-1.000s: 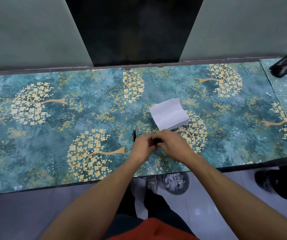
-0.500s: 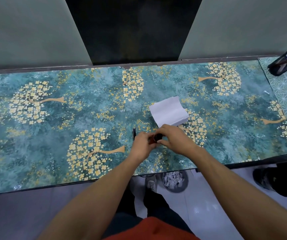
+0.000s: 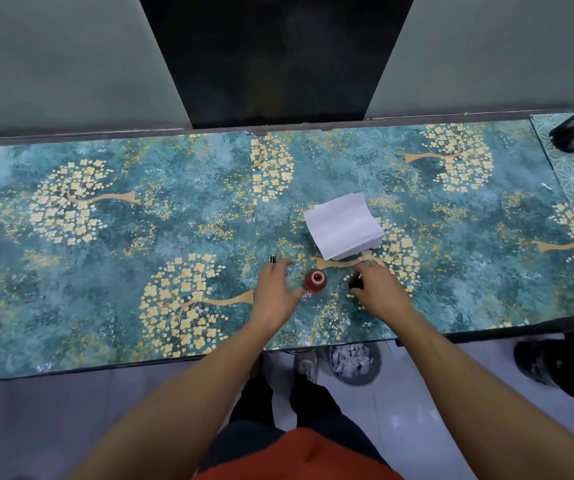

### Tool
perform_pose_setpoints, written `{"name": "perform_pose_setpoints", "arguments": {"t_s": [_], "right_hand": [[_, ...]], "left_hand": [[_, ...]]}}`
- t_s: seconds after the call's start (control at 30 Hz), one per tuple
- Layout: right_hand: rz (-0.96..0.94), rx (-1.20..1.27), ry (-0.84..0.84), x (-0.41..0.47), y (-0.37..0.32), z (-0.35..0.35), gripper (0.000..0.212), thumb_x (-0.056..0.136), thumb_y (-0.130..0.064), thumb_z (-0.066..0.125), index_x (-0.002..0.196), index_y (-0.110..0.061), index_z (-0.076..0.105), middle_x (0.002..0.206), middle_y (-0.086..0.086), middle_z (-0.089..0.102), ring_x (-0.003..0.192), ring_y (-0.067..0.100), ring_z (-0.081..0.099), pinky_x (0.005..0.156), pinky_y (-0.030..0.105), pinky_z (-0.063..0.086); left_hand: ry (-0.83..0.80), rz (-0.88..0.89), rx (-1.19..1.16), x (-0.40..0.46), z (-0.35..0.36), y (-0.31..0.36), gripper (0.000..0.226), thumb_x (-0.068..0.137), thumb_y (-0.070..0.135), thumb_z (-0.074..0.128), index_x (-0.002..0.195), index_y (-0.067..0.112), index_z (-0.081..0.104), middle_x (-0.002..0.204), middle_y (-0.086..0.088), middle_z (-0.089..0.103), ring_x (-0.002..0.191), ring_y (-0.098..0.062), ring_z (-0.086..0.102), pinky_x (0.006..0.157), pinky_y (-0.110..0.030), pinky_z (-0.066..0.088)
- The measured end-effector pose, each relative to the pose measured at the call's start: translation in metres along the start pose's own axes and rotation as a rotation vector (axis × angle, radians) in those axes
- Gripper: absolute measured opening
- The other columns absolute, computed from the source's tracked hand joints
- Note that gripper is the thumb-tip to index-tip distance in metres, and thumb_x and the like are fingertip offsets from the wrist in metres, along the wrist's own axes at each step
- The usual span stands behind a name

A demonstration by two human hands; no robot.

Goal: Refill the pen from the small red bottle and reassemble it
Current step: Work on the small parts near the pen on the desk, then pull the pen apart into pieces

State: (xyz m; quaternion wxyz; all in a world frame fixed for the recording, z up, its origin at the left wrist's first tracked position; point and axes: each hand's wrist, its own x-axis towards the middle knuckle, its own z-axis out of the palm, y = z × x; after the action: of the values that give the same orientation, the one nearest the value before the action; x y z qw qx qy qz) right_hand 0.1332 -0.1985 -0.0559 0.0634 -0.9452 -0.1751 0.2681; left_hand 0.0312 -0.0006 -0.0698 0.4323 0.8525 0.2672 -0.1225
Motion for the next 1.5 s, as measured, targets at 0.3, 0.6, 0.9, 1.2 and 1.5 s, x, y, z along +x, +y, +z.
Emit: {"name": "perform_pose_setpoints", "arguments": {"t_s": [0.3,0.6,0.9,1.2,1.5], "right_hand": [[-0.013,-0.004,0.088,0.001,-0.012,-0.024,0.04,0.093,-0.036,0.069,0.127,-0.018,0.056,0.119,0.009,0.065,0.102,0.031,0.065,0.075,0.04,0.055],[-0.159,0.399,0.234,0.002,-0.078,-0.059,0.025,0.095,-0.036,0.07,0.111,-0.018,0.068,0.092,-0.001,0.07,0.082,0.019,0.067,0.078,0.037,0.056],[-0.073,0.678,0.021,0.006,-0.143,-0.051,0.034,0.085,-0.03,0.083,0.081,0.001,0.069,0.072,0.013,0.074,0.051,0.0,0.067,0.06,0.029,0.054],[-0.108,0.805,-0.163,0.015,-0.153,-0.046,0.01,0.087,-0.019,0.08,0.08,-0.014,0.075,0.07,0.005,0.072,0.061,0.011,0.066,0.065,0.03,0.048],[0.003,0.818,-0.053,0.026,-0.156,-0.048,0.013,0.089,-0.022,0.077,0.102,-0.018,0.073,0.09,0.004,0.077,0.062,0.013,0.071,0.058,0.029,0.046]], "left_hand": [[0.101,-0.183,0.137,0.002,-0.021,-0.016,0.023,0.091,0.027,0.071,0.094,0.014,0.052,0.089,-0.006,0.061,0.079,-0.025,0.06,0.066,-0.036,0.047],[0.153,-0.126,-0.155,-0.009,-0.038,-0.003,0.009,0.089,0.019,0.071,0.088,0.013,0.064,0.072,0.002,0.063,0.064,-0.007,0.058,0.065,-0.027,0.048],[0.291,0.053,-0.265,-0.035,-0.062,0.012,0.011,0.09,0.024,0.072,0.095,0.015,0.07,0.084,0.001,0.07,0.077,-0.011,0.066,0.066,-0.021,0.048],[0.291,0.008,-0.351,-0.044,-0.074,-0.006,0.007,0.091,0.021,0.072,0.095,0.016,0.074,0.088,0.003,0.074,0.087,-0.008,0.07,0.081,-0.024,0.054],[0.255,-0.142,-0.413,-0.048,-0.075,-0.027,0.008,0.091,0.023,0.072,0.094,0.015,0.072,0.085,0.0,0.071,0.082,-0.015,0.067,0.074,-0.029,0.053]]}}
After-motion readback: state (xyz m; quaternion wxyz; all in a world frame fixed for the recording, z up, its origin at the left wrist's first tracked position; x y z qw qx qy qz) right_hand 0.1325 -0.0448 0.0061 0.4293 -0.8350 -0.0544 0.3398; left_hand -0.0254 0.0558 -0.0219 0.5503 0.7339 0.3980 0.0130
